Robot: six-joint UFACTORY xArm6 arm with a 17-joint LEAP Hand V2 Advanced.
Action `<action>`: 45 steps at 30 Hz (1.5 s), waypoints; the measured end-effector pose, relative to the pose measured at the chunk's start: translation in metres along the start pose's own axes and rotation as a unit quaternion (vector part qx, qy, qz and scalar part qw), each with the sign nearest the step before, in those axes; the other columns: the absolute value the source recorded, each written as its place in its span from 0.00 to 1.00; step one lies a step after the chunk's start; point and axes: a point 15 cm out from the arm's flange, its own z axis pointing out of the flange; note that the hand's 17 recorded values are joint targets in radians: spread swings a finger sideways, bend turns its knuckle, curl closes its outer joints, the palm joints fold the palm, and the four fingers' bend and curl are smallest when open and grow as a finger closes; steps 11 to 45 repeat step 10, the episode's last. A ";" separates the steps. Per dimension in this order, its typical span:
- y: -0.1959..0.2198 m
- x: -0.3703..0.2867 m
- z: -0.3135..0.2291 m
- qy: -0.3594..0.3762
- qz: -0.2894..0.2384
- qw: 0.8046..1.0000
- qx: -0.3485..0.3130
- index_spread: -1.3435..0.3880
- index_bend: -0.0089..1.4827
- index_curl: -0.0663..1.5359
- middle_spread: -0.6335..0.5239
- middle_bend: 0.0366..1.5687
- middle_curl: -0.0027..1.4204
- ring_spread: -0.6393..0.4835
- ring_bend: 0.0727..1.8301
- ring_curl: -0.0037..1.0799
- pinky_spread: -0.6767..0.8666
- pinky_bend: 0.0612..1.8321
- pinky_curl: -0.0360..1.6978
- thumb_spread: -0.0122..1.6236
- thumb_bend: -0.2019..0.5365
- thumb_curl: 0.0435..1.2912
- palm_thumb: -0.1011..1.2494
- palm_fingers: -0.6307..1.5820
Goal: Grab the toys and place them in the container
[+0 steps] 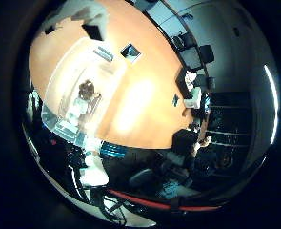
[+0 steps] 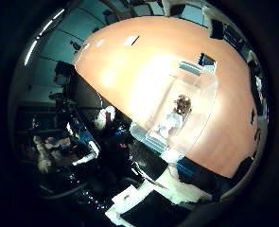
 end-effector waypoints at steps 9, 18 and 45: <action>0.007 0.005 -0.008 0.001 0.007 1.000 0.010 0.55 0.12 0.26 0.50 0.24 0.30 0.58 0.35 0.31 0.76 0.34 0.33 0.68 0.25 0.17 0.40 0.39; 0.009 0.007 -0.010 0.001 0.010 1.000 0.013 0.55 0.12 0.26 0.49 0.24 0.30 0.58 0.34 0.30 0.76 0.34 0.33 0.68 0.25 0.17 0.40 0.40; 0.009 0.007 -0.010 0.001 0.010 1.000 0.013 0.55 0.12 0.26 0.49 0.24 0.30 0.58 0.34 0.30 0.76 0.34 0.33 0.68 0.25 0.17 0.40 0.40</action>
